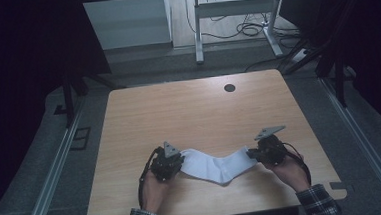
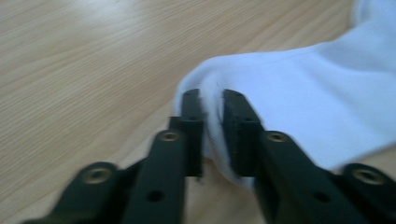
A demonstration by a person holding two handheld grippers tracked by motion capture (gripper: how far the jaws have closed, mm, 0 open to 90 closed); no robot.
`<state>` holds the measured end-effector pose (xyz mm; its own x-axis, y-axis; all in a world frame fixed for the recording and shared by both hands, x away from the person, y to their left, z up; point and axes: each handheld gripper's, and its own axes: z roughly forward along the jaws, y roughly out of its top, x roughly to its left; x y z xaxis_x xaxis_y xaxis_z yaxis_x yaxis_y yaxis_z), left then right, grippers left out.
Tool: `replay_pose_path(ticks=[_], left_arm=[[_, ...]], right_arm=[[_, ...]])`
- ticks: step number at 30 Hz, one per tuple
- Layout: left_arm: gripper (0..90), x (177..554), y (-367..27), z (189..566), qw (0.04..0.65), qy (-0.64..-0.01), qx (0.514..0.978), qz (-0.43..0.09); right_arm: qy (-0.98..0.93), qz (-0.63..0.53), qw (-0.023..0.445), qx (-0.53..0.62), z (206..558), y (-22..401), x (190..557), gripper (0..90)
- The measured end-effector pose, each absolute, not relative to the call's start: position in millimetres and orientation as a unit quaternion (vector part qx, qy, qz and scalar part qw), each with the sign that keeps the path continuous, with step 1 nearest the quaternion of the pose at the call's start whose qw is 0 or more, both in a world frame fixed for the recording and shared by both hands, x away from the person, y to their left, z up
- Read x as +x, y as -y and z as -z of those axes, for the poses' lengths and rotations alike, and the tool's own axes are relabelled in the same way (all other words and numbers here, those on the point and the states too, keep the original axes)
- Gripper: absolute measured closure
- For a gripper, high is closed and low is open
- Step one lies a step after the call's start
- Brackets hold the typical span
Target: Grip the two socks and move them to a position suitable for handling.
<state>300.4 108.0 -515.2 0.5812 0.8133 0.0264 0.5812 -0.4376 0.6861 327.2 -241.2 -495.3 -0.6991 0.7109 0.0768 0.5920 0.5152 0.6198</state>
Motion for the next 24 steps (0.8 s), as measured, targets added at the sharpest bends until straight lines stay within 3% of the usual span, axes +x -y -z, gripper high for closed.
replay_pose_path(ticks=[2,5,8,11,13,24], left_arm=[[60.9,304,-108,521,0.309,-0.429,0.827,-0.191],[55.9,307,-111,524,0.321,-0.432,0.821,-0.19],[60.7,309,-113,525,0.324,-0.439,0.821,-0.168],[78.7,307,-111,523,0.329,-0.431,0.826,-0.155],[84.5,304,-107,517,0.325,-0.416,0.833,-0.165],[85.4,318,-95,503,0.317,-0.386,0.842,-0.204]], right_arm=[[-0.866,-0.309,0.1,0.38,505,239,332,75.1],[-0.861,-0.306,0.11,0.391,510,240,332,64.9],[-0.86,-0.307,0.112,0.391,509,241,328,68.2],[-0.861,-0.305,0.101,0.395,513,242,327,75.0],[-0.861,-0.305,0.101,0.394,513,242,327,74.9],[-0.864,-0.304,0.102,0.389,514,241,327,72.9]])
